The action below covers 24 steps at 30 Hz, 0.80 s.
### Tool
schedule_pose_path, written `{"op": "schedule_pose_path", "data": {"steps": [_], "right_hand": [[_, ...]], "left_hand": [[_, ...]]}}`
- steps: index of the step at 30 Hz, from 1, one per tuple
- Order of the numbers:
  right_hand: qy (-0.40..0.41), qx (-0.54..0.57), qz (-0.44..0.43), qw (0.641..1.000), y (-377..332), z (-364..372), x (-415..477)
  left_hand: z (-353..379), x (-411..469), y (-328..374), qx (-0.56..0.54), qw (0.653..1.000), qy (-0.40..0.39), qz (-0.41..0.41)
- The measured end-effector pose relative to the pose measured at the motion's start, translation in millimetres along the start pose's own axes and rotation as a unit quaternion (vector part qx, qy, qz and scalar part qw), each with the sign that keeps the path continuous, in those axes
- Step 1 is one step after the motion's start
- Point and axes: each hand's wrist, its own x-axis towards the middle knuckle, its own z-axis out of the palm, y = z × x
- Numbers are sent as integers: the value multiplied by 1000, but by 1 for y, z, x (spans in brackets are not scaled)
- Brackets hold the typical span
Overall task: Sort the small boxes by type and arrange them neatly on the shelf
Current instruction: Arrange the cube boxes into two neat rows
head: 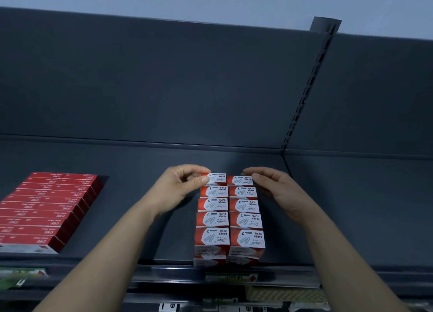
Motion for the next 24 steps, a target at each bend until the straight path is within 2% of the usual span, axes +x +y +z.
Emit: {"op": "schedule_pose_path", "data": {"steps": [8,15,24], "right_hand": [[11,41,32,999,18,28,-14],[-17,91,94,991,10,44,-33],[-20,109,65,992,14,50,-40]], "left_hand": [[21,-16,-7,-119,990,-25,-74],[42,-26,0,-105,989,-19,-102],[46,-39,12,-97,991,6,-92]]}}
